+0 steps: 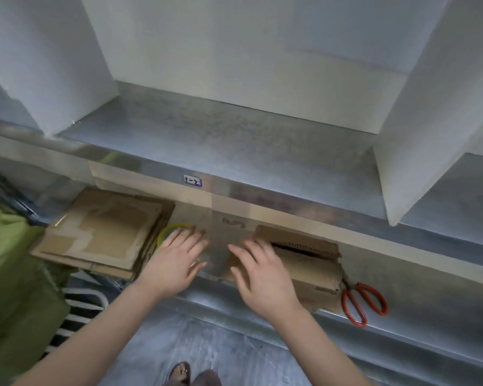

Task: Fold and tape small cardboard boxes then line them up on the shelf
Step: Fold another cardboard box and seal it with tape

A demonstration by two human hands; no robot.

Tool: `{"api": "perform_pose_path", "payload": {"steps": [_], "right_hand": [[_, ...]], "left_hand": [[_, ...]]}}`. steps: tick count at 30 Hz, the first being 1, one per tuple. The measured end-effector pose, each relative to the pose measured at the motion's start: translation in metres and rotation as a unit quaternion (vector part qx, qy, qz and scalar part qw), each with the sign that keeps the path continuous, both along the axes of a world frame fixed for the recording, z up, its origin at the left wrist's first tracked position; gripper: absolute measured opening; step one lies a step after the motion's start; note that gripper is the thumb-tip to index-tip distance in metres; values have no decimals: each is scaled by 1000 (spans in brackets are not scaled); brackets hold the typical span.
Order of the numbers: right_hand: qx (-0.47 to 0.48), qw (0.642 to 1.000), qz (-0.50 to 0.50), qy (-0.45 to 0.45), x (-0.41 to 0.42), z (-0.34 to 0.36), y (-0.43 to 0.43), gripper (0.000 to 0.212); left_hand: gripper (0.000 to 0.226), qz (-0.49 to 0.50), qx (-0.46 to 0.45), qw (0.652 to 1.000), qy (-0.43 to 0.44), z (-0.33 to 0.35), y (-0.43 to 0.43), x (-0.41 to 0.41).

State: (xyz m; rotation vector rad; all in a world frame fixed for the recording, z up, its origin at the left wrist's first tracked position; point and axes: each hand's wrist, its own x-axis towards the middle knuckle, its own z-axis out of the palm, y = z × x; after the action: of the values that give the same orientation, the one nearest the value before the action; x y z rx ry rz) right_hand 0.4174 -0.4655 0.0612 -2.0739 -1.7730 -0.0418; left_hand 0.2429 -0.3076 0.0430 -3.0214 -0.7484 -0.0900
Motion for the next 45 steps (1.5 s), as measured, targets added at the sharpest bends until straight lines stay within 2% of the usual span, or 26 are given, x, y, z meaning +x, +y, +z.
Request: {"api": "perform_pose_path", "payload": {"steps": [2,4,7,9,15,18,23,28,32,39,42,45], "right_hand": [[-1,1000,14,13,-28,-14,26,43],[-43,998,1,36,-49,-34,50,46],[-162,982,-79,64,-64,-72,77,53],[-208,966,-130,76,-64,-96,84,56],[-251,946,-162,125,-55,-128,111,54],[-273,943,-147,117,-50,-130,124,42],[-262,942,-173,119,-47,-130,133,20],[-236,951,-159,120,-49,-129,124,15],[-206,953,-134,175,-49,-115,113,16],[-162,906,-157,357,-53,-65,98,18],[-144,892,-189,385,-54,-43,86,21],[-146,887,-213,383,-55,-24,74,7]], "left_hand": [[59,19,-12,999,26,-9,21,-25],[65,35,-35,997,52,-21,42,-42],[62,37,-72,994,74,-47,74,-57],[61,28,-88,992,82,-61,89,-59],[59,-73,-88,989,89,-82,110,-44],[54,-77,-109,987,91,-92,114,-41],[48,-72,-147,983,82,-94,123,-36],[46,-107,-180,975,69,-82,133,-35],[44,-139,-224,964,43,-66,136,-39],[44,-143,-284,948,-9,-29,140,-53],[43,-147,-313,938,-22,-10,135,-53],[43,-148,-341,927,-44,12,126,-51]]}}
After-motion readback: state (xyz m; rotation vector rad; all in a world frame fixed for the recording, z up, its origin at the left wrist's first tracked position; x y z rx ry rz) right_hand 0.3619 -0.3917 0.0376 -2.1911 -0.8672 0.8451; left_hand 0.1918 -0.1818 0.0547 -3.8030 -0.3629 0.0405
